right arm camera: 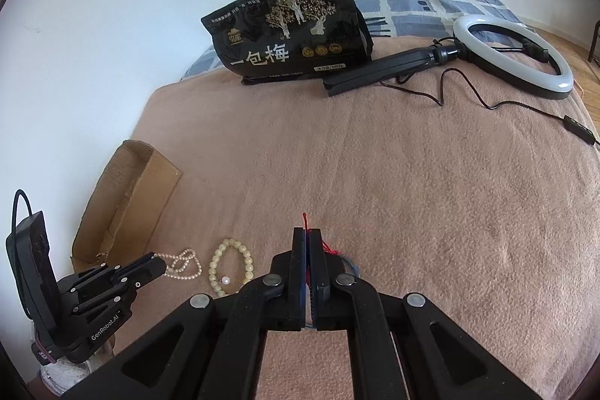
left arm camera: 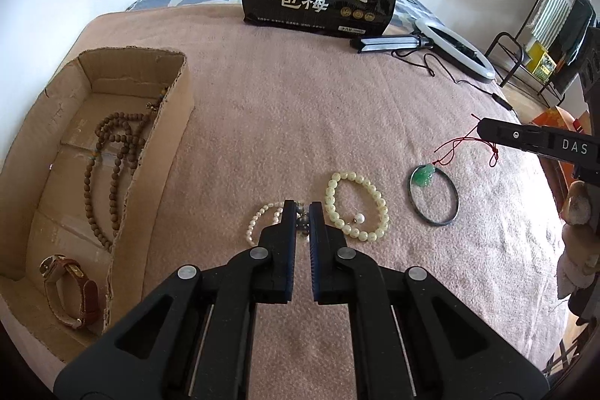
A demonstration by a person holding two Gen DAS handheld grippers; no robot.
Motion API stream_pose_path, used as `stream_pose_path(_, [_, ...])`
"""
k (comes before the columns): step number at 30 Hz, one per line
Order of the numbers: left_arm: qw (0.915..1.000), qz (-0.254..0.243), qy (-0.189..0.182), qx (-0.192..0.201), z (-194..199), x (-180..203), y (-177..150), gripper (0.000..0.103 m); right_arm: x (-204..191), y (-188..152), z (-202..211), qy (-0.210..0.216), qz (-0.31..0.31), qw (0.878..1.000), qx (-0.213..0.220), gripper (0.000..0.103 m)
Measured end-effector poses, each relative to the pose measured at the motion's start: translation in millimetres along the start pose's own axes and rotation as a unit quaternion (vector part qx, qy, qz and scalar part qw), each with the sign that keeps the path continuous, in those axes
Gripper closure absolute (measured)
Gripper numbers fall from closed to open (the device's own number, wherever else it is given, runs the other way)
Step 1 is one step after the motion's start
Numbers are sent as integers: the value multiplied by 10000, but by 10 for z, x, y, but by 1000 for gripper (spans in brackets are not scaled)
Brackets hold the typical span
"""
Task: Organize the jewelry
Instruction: 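Carry the pearl necklace into the box with the left tool while the right tool lifts the red cord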
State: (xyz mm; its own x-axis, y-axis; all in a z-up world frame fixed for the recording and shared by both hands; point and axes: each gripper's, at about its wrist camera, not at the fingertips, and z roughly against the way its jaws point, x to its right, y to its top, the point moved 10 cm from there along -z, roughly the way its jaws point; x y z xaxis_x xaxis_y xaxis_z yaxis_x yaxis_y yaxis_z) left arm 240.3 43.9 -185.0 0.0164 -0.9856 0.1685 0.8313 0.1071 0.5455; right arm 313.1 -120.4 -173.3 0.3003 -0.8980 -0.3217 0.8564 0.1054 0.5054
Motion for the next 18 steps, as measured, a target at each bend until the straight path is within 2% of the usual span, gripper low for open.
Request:
stream_pose_path(8, [9993,127,-206,286,327,-38,105,102,-216,47,271,161,95,9995,267,103])
stream_pose_path(18, [9980,158,-260,558,631,-120,160,102,-569,106,498,356,268,9975,554,103])
